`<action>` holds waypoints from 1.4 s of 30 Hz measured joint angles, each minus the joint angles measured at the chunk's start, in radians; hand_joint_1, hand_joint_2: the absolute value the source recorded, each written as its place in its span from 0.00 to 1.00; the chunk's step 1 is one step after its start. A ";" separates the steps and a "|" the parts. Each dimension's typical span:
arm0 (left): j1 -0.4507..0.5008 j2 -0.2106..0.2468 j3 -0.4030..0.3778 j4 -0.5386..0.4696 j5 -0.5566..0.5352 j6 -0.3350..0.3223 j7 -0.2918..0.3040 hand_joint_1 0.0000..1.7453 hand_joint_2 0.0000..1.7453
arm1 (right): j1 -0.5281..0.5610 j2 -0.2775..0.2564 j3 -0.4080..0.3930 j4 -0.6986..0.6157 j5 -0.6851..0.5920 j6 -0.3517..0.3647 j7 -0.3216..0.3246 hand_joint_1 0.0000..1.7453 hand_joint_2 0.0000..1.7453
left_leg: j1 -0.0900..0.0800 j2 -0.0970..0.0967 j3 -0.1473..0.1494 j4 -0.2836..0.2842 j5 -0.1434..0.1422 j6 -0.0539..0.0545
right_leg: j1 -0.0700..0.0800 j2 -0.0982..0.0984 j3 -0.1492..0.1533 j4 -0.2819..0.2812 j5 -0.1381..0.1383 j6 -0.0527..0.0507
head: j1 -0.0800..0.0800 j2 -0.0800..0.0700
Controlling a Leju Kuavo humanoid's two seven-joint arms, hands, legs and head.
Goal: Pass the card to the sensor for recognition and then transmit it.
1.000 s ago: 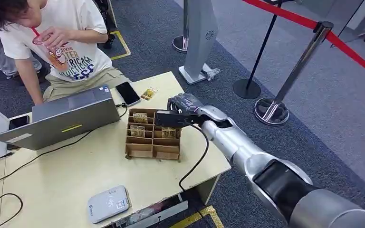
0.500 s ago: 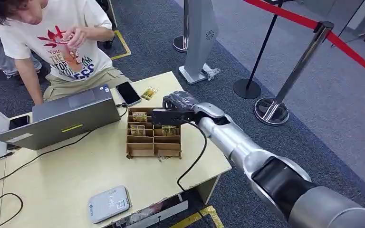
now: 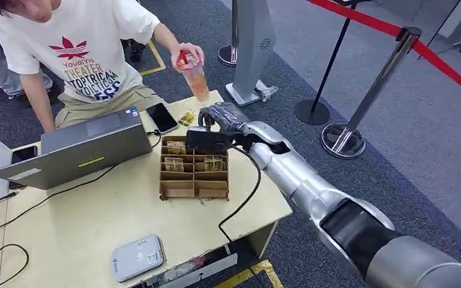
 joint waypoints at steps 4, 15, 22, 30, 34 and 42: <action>0.000 0.000 0.000 0.000 0.001 0.001 0.000 0.00 0.00 | -0.003 0.000 -0.005 -0.022 -0.008 0.000 0.003 0.85 1.00 | 0.000 0.000 0.000 0.000 0.000 0.000 | 0.000 0.000 0.000 0.000 0.000 0.000 | 0.000 0.000; -0.001 0.000 0.000 0.000 0.015 0.003 0.001 0.00 0.00 | -0.118 0.025 0.002 -0.016 -0.006 0.033 -0.006 0.87 1.00 | 0.000 0.000 0.000 0.000 0.000 0.000 | 0.000 0.000 0.000 0.000 0.000 0.000 | 0.000 0.000; -0.002 0.000 0.000 0.000 0.018 0.005 0.002 0.00 0.00 | -0.229 0.081 0.019 0.043 -0.006 0.058 -0.001 0.90 1.00 | 0.000 0.000 0.000 0.000 0.000 0.000 | 0.000 0.000 0.000 0.001 0.000 0.000 | 0.000 0.000; -0.004 0.000 -0.003 0.000 0.014 0.005 0.005 0.00 0.00 | -0.312 0.133 0.038 0.110 -0.007 0.058 0.008 0.91 1.00 | 0.000 0.000 0.000 0.000 0.000 0.000 | 0.000 0.000 0.000 0.000 0.000 0.000 | 0.000 0.000; -0.006 0.000 -0.007 0.000 0.011 0.005 0.010 0.00 0.00 | -0.325 0.146 0.045 0.131 -0.007 0.059 0.015 0.91 1.00 | 0.000 0.000 0.000 0.000 0.000 0.000 | 0.000 0.000 0.000 0.000 0.000 0.000 | 0.000 0.000; -0.007 -0.002 -0.008 0.000 0.011 0.005 0.015 0.00 0.00 | -0.338 0.165 0.057 0.169 -0.006 0.058 0.016 0.91 1.00 | 0.000 0.000 0.000 0.000 0.000 0.000 | 0.000 0.000 0.000 0.000 0.000 0.000 | 0.000 0.000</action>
